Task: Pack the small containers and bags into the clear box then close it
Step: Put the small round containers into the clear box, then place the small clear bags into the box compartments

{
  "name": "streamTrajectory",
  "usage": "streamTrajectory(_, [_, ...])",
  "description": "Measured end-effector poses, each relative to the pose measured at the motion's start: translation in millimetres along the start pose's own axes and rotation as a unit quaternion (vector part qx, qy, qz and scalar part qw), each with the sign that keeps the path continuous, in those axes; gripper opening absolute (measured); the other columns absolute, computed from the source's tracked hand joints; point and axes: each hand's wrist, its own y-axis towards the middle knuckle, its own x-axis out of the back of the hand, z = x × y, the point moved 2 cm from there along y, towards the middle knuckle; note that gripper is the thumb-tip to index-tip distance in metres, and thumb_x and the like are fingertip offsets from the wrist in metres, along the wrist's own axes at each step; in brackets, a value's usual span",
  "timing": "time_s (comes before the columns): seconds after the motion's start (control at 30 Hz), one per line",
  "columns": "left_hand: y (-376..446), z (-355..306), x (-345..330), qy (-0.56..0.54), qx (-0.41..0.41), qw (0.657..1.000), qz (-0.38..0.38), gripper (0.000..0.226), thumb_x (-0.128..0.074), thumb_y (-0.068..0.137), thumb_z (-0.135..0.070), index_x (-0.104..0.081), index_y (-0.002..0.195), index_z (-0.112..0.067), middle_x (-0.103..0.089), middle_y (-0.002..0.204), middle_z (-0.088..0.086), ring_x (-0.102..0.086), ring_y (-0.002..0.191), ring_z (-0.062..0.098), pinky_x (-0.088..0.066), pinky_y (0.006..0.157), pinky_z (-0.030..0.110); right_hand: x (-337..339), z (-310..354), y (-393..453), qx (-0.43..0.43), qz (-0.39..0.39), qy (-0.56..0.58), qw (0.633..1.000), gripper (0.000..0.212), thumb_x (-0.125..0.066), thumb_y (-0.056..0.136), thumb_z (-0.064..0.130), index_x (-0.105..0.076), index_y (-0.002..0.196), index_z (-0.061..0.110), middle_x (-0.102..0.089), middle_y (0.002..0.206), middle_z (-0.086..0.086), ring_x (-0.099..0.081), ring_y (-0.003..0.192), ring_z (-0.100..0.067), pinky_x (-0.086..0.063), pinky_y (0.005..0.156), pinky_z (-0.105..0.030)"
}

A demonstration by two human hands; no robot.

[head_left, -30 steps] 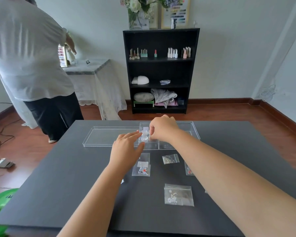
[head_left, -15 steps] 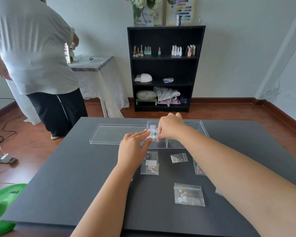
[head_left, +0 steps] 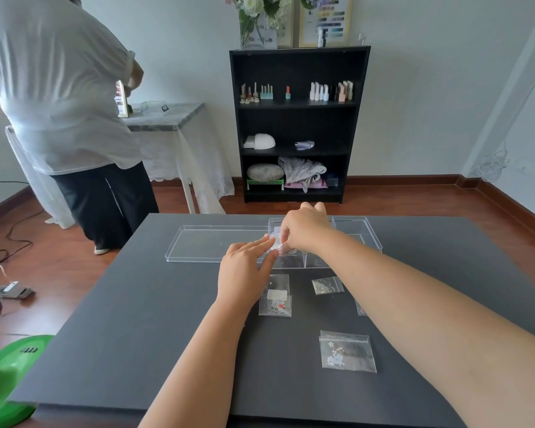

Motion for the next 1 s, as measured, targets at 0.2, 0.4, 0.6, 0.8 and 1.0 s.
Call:
streamTrajectory(0.2, [0.7, 0.4, 0.2, 0.0, -0.002, 1.0, -0.002, 0.038, -0.052, 0.091, -0.048, -0.061, 0.126, -0.035, -0.06, 0.13, -0.013, -0.048, 0.122, 0.018, -0.047, 0.092, 0.037, -0.8, -1.6, 1.1, -0.009, 0.002, 0.017, 1.0, 0.023, -0.077, 0.067, 0.057, -0.073, 0.072, 0.034, -0.062, 0.091, 0.013, -0.038, 0.104, -0.017, -0.02, 0.077, -0.038])
streamTrajectory(0.4, [0.4, -1.5, 5.0, 0.003, -0.009, 1.0, 0.006, 0.037, -0.051, 0.092, -0.049, -0.062, 0.124, -0.036, -0.058, 0.133, -0.013, -0.046, 0.123, 0.02, -0.044, 0.093, 0.036, 17.0, -20.5, -39.7, 0.01, -0.093, 0.188, 0.978, 0.01, -0.07, 0.079, 0.048, -0.071, 0.08, 0.039, -0.067, 0.074, 0.019, -0.044, 0.096, -0.01, -0.022, 0.076, -0.038])
streamTrajectory(0.6, [-19.8, -14.1, 18.5, -0.062, 0.024, 0.998, 0.005, 0.043, -0.048, 0.09, -0.054, -0.044, 0.13, -0.039, -0.055, 0.127, -0.007, -0.045, 0.115, 0.022, -0.04, 0.088, 0.037, 25.2, -51.8, -150.9, 0.032, 0.014, 0.359, 0.933, 0.013, -0.075, 0.076, 0.034, -0.071, 0.085, 0.044, -0.068, 0.08, 0.02, -0.059, 0.075, -0.002, -0.051, 0.068, -0.026])
streamTrajectory(0.8, [-56.3, -6.9, 32.3, 0.051, 0.104, 0.988, 0.098, 0.048, -0.047, 0.082, -0.064, -0.036, 0.115, -0.03, -0.063, 0.095, -0.008, -0.054, 0.098, 0.025, -0.046, 0.08, 0.041, -2.7, -52.0, -203.4, 0.019, 0.151, 0.283, 0.947, 0.043, -0.077, 0.069, 0.047, -0.056, 0.106, 0.056, -0.059, 0.099, 0.026, -0.052, 0.088, 0.006, -0.044, 0.069, -0.016])
streamTrajectory(1.0, [-67.1, -26.4, 31.5, 0.095, 0.1, 0.981, 0.137, 0.071, -0.06, 0.074, -0.064, -0.033, 0.128, -0.026, -0.059, 0.117, -0.001, -0.05, 0.113, 0.029, -0.044, 0.088, 0.04, -8.4, -37.6, -205.2, 0.019, 0.142, 0.238, 0.961, 0.055, -0.077, 0.073, 0.041, -0.053, 0.121, 0.046, -0.048, 0.104, 0.02, -0.045, 0.098, -0.002, -0.039, 0.076, -0.022])
